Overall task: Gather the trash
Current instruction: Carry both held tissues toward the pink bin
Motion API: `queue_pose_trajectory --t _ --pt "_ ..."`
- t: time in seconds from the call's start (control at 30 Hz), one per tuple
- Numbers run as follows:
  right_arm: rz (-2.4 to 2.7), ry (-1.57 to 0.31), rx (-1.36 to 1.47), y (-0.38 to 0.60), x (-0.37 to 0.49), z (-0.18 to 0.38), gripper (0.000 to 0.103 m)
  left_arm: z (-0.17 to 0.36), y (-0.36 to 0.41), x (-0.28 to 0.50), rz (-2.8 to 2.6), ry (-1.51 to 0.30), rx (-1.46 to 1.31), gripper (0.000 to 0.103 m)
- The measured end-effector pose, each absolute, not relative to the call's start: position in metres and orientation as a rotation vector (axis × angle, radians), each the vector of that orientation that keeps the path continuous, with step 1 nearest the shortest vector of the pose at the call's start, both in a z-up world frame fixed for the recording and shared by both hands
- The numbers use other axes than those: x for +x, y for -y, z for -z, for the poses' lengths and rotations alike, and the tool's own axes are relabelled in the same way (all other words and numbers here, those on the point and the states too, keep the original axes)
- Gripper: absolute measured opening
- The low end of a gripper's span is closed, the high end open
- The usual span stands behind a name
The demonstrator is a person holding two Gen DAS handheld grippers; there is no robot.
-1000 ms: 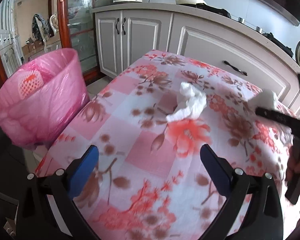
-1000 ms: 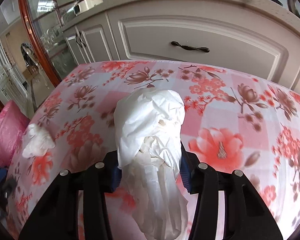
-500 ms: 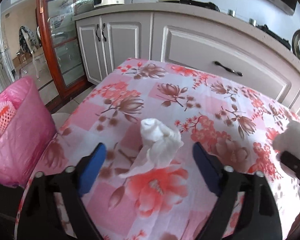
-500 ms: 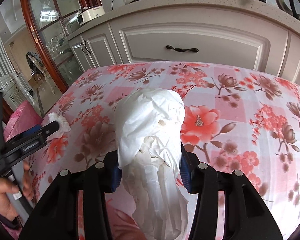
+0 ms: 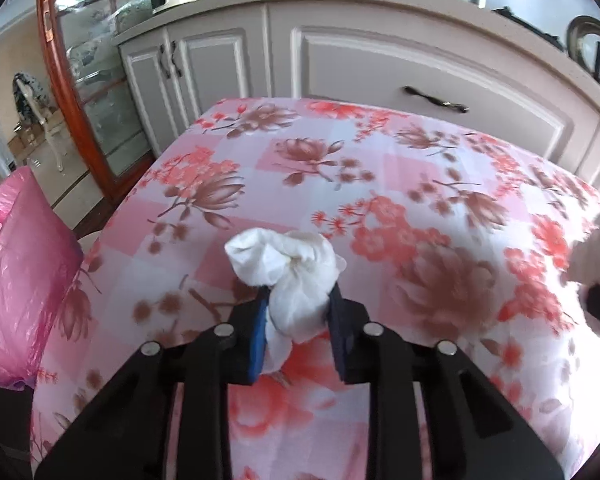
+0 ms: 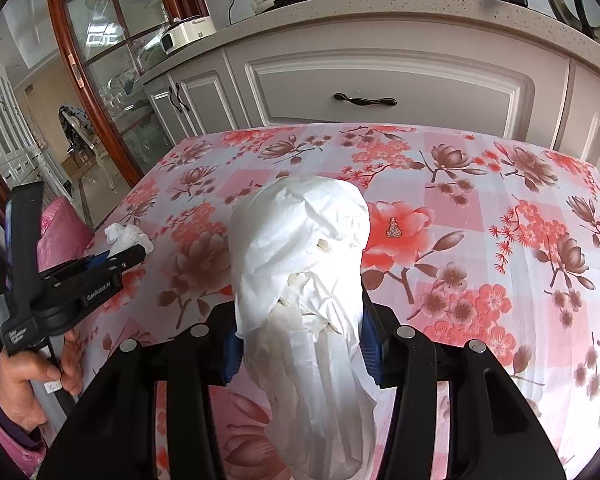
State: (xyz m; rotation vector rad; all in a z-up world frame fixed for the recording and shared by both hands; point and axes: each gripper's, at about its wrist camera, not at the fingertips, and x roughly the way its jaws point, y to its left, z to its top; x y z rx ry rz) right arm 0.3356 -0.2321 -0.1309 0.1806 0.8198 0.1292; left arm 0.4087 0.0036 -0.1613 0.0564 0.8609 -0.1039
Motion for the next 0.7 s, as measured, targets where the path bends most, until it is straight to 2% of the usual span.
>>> queue_pose_trajectory --t 0.7 --pt "-0.177 -0.798 0.123 0.218 0.280 0.123 0.046 0.122 0.004 0.291 0.149 -0.714 0.010 0.024"
